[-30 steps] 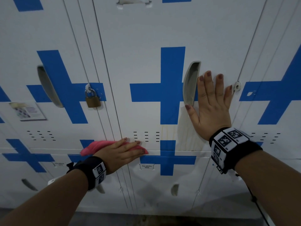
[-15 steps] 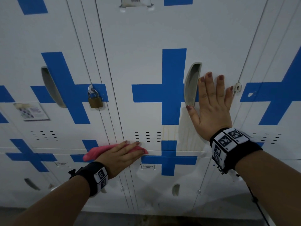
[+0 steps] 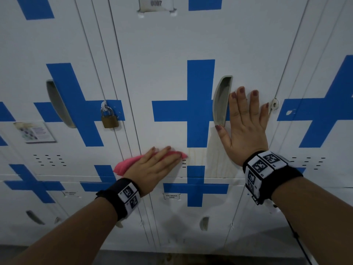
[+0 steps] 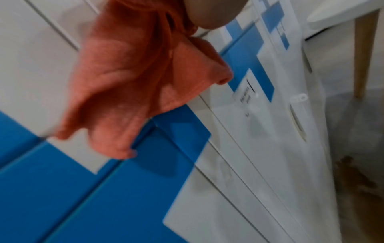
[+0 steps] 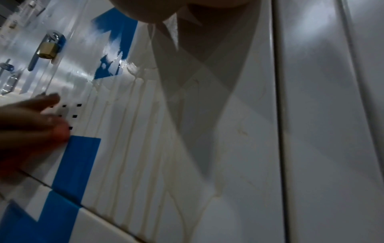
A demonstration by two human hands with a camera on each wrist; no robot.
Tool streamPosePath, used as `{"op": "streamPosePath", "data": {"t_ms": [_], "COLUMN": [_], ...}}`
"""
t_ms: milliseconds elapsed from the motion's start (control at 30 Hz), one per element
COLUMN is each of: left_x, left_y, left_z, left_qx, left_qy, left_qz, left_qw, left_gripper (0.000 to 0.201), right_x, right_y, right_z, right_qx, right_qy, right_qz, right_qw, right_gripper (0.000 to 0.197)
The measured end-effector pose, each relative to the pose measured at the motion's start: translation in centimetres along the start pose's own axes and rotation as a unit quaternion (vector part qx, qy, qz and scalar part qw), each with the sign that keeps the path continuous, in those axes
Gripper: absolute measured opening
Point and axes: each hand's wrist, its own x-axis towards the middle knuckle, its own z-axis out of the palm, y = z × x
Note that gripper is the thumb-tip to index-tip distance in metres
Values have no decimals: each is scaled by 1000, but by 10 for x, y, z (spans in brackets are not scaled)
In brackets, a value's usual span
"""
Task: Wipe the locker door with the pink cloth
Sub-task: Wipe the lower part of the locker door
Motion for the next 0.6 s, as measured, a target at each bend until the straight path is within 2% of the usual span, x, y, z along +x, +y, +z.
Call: {"op": "streamPosePath", "data": {"t_ms": [67,200,367,433,533,600], "left_x": [7,25,43,47,53,58], "left_y": [-5,-5,-3,-3,-9,-15], "left_z": [-9,-27,-38,-48,-62,-69], "left_qx": [-25,-82,-101,-95,-97,-136], "left_qy": [13,73,196,225,263,318], "left_qz": [-50,-150,-210,-219,-218,-245], "left_qw": [998,983,953,944,935,906], "left_gripper": [150,148,122,113,114,101], "right_x": [0,0,0,0,0,0], "right_y": [1,1,1,1,1,0], "right_z": [0,0,0,0,0,0], "right_qx": [-1,-4,-5,-4,-5,-1], "right_qy": [-2,-1,1,0,1,2], "right_qz": [0,-1,-1,0,-1,-2], "right_qw": [1000,1000,1000,1000,1000,1000], "right_gripper": [72,73,73,73,73,72]}}
